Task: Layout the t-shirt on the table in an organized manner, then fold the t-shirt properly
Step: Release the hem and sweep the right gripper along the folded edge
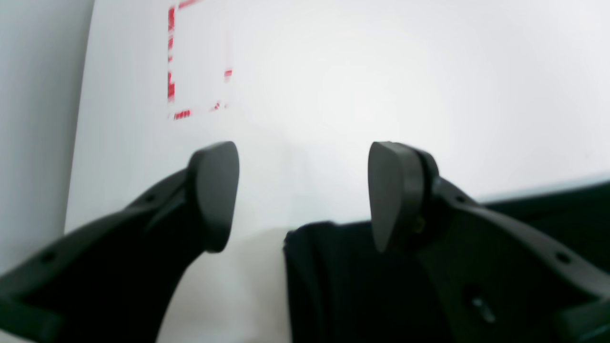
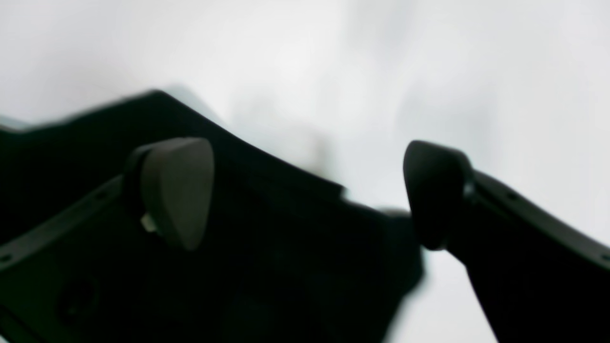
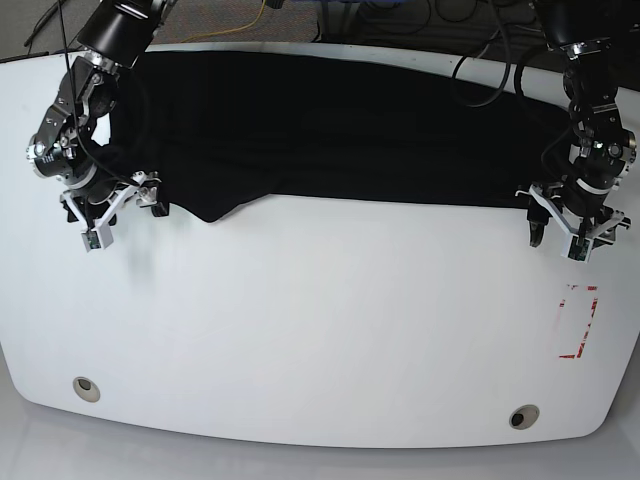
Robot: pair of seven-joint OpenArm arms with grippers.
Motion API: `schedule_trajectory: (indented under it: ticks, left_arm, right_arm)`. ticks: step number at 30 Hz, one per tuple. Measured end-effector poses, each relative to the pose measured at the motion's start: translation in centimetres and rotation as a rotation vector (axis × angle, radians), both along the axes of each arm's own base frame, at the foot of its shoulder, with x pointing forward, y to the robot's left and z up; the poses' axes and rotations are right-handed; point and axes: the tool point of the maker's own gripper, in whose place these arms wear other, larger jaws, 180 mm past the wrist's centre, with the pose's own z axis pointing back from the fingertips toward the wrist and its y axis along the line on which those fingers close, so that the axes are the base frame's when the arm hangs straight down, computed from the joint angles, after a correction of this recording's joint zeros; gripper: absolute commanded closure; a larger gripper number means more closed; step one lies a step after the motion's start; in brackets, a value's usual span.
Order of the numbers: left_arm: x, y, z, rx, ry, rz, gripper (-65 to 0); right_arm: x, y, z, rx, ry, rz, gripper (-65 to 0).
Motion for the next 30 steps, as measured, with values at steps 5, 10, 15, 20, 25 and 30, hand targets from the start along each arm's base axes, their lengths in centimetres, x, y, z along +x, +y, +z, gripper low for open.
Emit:
schedule_trajectory:
  ticks: [5, 10, 15, 20, 25, 30]
  left_arm:
    - [0.0, -0.1, 0.0, -0.003, 0.001, 0.000, -39.8]
    - [0.1, 0.1, 0.1, 0.003, -0.002, 0.005, -39.8]
    - [0.1, -0.1, 0.0, 0.001, -0.002, -0.001, -39.8]
    - [0.1, 0.0, 0.1, 0.002, -0.004, 0.002, -39.8]
    - [0.1, -0.1, 0.0, -0.001, -0.002, 0.001, -39.8]
    - [0.0, 0.0, 0.0, 0.002, -0.001, 0.002, -39.8]
  right_arm:
    - [0.7, 1.7, -1.1, 0.125, 0.010, 0.008, -59.0]
    - [1.4, 5.1, -1.8, 0.133, 0.044, 0.118, -59.0]
    - [2.4, 7.7, -1.4, 0.153, 0.029, 0.182, -59.0]
    - [2.8, 8.5, -1.1, 0.146, 0.023, 0.215, -58.8]
    - [3.0, 9.0, -1.1, 0.131, 0.025, 0.240, -58.8]
    - [2.9, 9.1, -2.1, 0.166, 0.049, 0.227, -58.8]
